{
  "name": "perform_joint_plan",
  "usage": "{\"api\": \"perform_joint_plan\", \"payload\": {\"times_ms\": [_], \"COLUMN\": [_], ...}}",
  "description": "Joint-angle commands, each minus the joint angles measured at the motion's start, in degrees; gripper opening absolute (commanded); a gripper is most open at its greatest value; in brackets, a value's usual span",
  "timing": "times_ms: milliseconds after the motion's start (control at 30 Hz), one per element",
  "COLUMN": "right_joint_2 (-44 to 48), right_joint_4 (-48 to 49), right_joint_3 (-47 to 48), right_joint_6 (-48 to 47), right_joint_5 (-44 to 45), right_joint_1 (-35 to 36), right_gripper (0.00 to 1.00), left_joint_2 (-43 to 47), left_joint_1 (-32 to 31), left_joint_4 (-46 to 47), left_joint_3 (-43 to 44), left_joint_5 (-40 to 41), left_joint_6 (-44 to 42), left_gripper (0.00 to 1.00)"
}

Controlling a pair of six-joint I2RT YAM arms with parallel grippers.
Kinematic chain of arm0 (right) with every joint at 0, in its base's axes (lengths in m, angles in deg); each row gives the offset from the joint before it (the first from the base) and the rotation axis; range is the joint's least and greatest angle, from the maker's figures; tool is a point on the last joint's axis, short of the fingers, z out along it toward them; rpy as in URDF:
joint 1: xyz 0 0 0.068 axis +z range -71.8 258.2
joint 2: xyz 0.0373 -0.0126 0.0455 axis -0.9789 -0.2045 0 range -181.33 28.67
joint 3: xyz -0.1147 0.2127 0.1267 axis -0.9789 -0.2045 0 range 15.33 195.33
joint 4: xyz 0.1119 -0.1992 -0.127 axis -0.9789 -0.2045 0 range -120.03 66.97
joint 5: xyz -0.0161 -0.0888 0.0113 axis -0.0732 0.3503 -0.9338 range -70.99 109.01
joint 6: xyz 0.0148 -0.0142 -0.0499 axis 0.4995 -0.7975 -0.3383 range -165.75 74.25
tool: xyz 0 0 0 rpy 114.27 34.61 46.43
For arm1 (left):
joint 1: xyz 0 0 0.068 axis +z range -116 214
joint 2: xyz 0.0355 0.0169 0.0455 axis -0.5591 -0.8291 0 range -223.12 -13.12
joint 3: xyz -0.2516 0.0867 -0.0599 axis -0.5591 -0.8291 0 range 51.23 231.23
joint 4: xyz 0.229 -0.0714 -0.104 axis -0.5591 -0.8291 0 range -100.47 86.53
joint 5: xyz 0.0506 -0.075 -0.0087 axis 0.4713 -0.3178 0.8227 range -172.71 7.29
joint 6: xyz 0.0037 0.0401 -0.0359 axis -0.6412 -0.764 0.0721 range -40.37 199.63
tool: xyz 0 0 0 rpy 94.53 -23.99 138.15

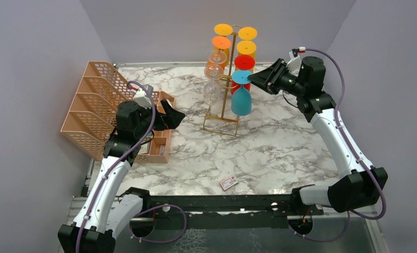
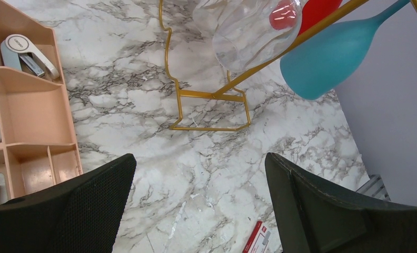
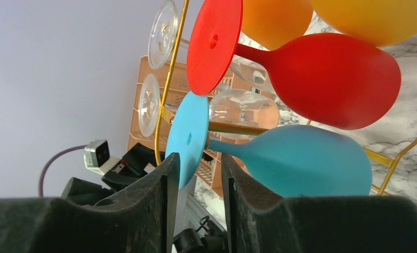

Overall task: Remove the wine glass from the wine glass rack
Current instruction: Pick up the wine glass from the wine rack.

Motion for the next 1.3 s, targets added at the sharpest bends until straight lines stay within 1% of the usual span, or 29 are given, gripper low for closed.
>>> {"api": "perform_joint_plan", "payload": {"times_ms": [0, 67, 100, 200, 300, 367, 433, 767, 933, 1267], "right_joint_2": [-0.7, -0.8, -0.8, -0.7, -0.5, -0.3, -0.2, 0.4, 1.1, 1.9], "right_joint_4": [2.6, 2.5, 2.3, 1.8, 1.4, 1.0, 0.8, 0.4, 0.5, 0.5], "right_joint_3": [2.0, 2.0, 2.1, 2.2, 2.3, 2.7, 3.0, 3.5, 3.1, 3.2], "right_joint_6": [1.0, 0.9, 0.9, 0.9, 1.0, 1.1, 1.2, 2.7, 3.6, 4.7], "right_joint_5": [-1.9, -1.9, -2.0, -1.9, -1.7, -1.4, -1.2, -0.5, 0.6, 0.7], "right_joint_1": [0.2, 0.2, 0.2, 0.2, 0.2, 0.1, 0.2, 0.2, 0.2, 0.2], "right_gripper": [0.33, 0.25, 0.23, 0.22, 0.14, 0.13, 0.1, 0.07, 0.01, 0.01], "left_joint_2": [1.5, 1.9, 2.0, 2.2, 2.0, 1.8, 1.6, 1.0, 0.4, -0.4], "left_joint_1": [0.3, 0.3, 0.2, 0.3, 0.3, 0.3, 0.3, 0.3, 0.3, 0.3], "left_joint_4": [1.8, 1.7, 1.6, 1.6, 1.5, 1.5, 1.4, 1.2, 1.1, 0.8], "left_joint_3": [-0.2, -0.4, -0.4, -0.3, -0.1, 0.2, 0.4, 0.5, 0.5, 0.8], "left_joint_5": [-1.5, -1.4, -1.4, -1.4, -1.3, -1.2, -1.4, -1.4, -1.6, -2.3], "left_joint_6": [0.9, 1.1, 1.2, 1.5, 1.6, 1.7, 1.8, 2.9, 3.5, 4.2], "left_gripper": [0.99, 0.99, 0.99, 0.99, 0.99, 0.99, 0.99, 0.99, 0.99, 0.99]}}
